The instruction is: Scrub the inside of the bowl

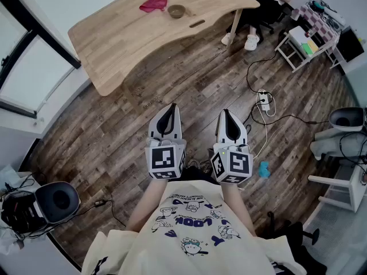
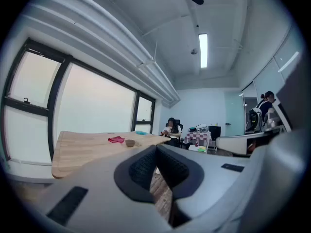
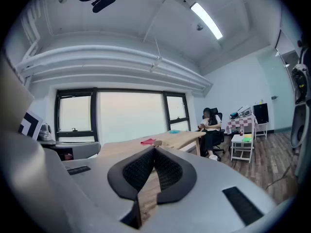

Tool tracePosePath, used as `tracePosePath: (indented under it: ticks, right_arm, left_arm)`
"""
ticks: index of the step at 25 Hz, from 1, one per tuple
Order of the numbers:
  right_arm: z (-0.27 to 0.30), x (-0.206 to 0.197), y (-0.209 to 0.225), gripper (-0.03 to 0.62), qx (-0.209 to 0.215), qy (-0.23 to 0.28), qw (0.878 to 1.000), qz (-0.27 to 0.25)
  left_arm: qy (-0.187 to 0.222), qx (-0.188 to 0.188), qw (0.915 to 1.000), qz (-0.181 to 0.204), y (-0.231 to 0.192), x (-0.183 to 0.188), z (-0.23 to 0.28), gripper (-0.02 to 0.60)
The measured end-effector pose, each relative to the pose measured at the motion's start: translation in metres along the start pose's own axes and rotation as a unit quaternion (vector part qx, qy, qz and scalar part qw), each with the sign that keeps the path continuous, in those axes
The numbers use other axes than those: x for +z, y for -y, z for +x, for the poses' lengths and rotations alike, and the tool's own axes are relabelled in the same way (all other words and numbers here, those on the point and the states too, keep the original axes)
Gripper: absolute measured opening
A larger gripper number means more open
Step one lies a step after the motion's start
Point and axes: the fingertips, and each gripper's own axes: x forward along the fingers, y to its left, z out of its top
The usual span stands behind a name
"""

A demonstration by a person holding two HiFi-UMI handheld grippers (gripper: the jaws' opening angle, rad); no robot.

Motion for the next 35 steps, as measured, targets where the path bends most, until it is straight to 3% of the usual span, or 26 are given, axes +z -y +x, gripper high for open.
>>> tracePosePath:
  ticks: [15,35]
  right_arm:
    - [-0.009,-0.010,0.019,-0.006,-0.003,-0.006,1.000,0.023]
    - [0.010,-0.020,0.060,-0.006,0.024,-0.022,0.999,0.024]
  left_arm:
    - [-0.009,0.007,0.9999,0.002,0.014,-0.009,-0.003,0.029]
    - [-0.013,0.037,0.9992,0.004,0.041,-0.018,0.027,0.029]
